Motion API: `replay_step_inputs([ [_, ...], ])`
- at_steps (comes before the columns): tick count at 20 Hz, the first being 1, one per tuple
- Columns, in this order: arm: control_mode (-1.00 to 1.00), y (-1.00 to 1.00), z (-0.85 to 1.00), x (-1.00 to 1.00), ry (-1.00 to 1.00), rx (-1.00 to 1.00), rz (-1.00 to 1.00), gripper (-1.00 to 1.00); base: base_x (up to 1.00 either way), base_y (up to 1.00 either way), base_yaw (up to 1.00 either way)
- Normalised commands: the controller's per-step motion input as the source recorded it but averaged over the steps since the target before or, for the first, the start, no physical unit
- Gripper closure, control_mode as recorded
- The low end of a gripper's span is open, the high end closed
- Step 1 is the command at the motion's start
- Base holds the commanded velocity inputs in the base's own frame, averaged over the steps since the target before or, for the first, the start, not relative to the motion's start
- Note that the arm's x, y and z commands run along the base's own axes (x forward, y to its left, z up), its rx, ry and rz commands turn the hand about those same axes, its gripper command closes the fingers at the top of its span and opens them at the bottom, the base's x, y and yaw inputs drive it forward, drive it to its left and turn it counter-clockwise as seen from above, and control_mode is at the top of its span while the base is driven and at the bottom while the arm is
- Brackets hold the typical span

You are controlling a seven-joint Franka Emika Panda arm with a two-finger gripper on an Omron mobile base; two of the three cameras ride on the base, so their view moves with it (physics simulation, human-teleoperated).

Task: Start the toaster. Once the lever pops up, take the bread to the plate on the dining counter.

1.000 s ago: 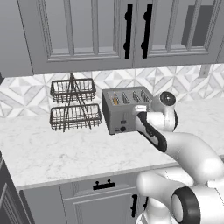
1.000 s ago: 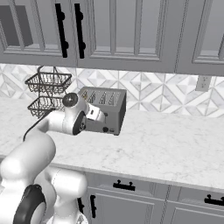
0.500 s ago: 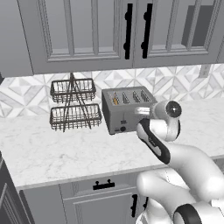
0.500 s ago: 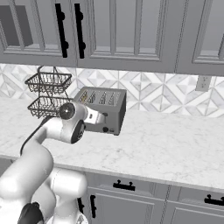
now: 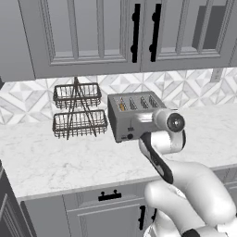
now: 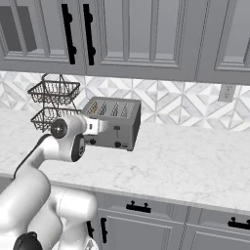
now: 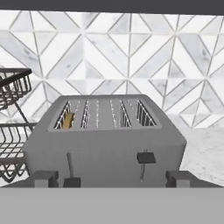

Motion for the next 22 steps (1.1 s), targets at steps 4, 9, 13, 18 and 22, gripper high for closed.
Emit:
replay_step_inputs([
  [4,-1.0,0.7,0.28,0.0,0.04,-0.21,0.0,-1.0,0.0,0.0,0.0],
  [9,-1.0,0.71,0.0,0.07,0.15,-0.16,0.0,-1.0,0.0,0.0,0.0],
  [13,-1.0,0.64,0.2,0.24,0.13,-0.17,0.0,-1.0,0.0,0.0,0.0],
  [18,-1.0,0.44,0.13,0.21,0.14,-0.23,-0.08,-1.0,0.0,0.0,0.0],
  [22,-1.0,0.13,0.01,0.28,0.23,-0.22,-0.13,-1.0,0.0,0.0,0.0],
])
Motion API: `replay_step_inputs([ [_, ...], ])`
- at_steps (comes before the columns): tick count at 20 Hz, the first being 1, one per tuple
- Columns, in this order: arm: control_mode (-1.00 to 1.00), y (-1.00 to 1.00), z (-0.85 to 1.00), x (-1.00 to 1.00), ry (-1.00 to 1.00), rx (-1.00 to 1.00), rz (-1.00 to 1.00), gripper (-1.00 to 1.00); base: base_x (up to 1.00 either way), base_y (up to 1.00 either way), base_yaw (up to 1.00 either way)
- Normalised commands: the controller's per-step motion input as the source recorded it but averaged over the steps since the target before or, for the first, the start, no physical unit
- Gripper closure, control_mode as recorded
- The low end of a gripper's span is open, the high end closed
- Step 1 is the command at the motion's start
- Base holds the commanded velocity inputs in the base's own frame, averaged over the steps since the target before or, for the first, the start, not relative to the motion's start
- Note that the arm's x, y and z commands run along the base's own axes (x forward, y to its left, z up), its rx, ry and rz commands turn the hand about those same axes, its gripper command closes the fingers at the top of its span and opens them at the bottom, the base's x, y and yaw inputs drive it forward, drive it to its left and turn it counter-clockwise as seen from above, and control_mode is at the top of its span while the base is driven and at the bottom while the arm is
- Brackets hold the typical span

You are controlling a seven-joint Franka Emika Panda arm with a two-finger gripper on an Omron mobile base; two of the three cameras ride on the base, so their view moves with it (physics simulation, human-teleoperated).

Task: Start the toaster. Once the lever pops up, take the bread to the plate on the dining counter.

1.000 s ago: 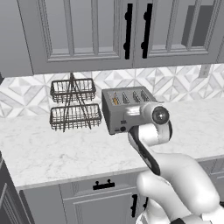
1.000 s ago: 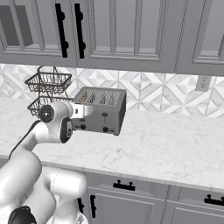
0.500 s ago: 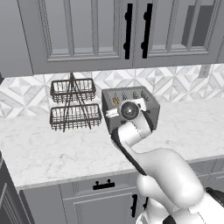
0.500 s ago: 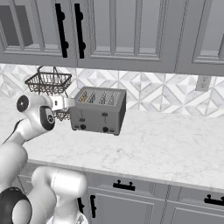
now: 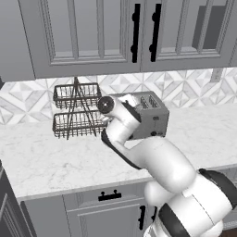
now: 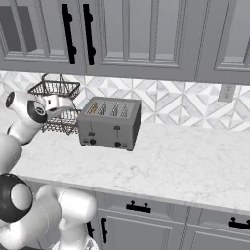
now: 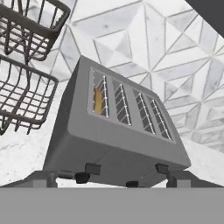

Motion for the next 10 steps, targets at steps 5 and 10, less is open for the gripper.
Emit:
replay_step_inputs([
  [5,-1.0,-0.01,0.0,0.06,0.1,-0.18,-0.14,-1.0,0.0,0.0,0.0],
  [10,-1.0,0.0,0.0,0.0,0.0,-0.01,-0.01,-1.0,0.0,0.0,0.0],
])
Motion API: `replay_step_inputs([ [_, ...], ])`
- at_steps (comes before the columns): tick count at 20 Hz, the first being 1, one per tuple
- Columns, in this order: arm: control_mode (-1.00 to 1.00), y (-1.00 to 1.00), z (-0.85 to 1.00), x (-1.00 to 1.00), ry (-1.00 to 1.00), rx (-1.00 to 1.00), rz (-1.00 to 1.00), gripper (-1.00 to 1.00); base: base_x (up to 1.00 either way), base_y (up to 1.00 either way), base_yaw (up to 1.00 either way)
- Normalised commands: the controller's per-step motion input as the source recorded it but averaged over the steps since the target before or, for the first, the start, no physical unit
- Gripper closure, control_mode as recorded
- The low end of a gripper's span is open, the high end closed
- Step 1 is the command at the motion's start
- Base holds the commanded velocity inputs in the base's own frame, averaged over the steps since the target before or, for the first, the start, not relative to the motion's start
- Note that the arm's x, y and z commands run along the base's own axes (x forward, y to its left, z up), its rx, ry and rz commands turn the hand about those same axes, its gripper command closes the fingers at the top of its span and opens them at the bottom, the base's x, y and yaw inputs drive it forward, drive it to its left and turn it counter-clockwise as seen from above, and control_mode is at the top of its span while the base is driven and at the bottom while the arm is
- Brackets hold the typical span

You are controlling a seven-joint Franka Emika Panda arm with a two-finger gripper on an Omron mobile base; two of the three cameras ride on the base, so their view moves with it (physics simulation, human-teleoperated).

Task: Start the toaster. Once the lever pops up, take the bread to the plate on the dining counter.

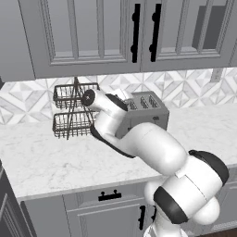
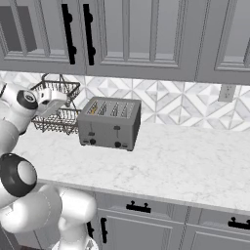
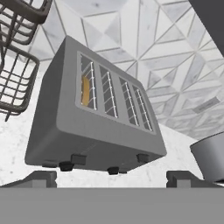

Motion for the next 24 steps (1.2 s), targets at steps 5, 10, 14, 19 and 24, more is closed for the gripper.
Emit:
replay_step_inputs([
  [5,-1.0,0.0,0.0,0.0,0.0,0.0,0.0,-1.0,0.0,0.0,0.0],
  [10,-1.0,0.0,0.0,0.0,0.0,0.0,0.0,-1.0,0.0,0.0,0.0],
  [14,-1.0,0.0,0.0,0.0,0.0,0.0,0.0,-1.0,0.0,0.0,0.0],
  [19,-1.0,0.0,0.0,0.0,0.0,0.0,0.0,-1.0,0.0,0.0,0.0],
  [24,-1.0,0.0,0.0,0.0,0.0,0.0,0.0,-1.0,0.0,0.0,0.0],
])
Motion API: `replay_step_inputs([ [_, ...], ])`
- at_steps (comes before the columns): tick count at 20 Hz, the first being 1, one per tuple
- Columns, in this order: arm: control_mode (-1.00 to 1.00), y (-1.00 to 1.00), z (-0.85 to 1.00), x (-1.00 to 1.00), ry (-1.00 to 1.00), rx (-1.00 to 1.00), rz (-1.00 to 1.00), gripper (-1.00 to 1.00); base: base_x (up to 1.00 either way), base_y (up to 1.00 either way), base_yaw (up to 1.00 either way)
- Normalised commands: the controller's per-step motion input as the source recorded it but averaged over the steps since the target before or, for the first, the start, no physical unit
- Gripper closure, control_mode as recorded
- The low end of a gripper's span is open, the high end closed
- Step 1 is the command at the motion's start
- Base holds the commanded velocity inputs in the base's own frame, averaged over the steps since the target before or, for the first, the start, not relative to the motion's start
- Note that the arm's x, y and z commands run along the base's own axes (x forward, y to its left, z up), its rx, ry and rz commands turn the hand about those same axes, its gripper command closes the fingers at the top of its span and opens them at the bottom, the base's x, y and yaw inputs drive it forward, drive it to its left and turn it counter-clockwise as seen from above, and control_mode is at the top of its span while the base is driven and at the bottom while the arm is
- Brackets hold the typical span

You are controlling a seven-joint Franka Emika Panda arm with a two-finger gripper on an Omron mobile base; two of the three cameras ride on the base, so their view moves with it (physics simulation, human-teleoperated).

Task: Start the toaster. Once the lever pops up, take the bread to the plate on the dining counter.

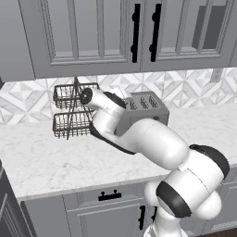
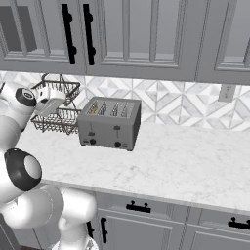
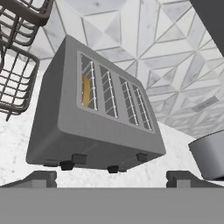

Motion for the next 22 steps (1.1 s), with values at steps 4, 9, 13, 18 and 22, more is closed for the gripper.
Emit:
replay_step_inputs([
  [4,-1.0,0.0,0.0,0.0,0.0,0.0,0.0,-1.0,0.0,0.0,0.0],
  [9,-1.0,0.0,0.0,0.0,0.0,0.0,0.0,-1.0,0.0,0.0,0.0],
  [13,-1.0,0.0,0.0,0.0,0.0,0.0,0.0,-1.0,0.0,0.0,0.0],
  [18,-1.0,0.0,0.0,0.0,0.0,0.0,0.0,-1.0,0.0,0.0,0.0],
  [22,-1.0,0.0,0.0,0.0,0.0,0.0,0.0,-1.0,0.0,0.0,0.0],
])
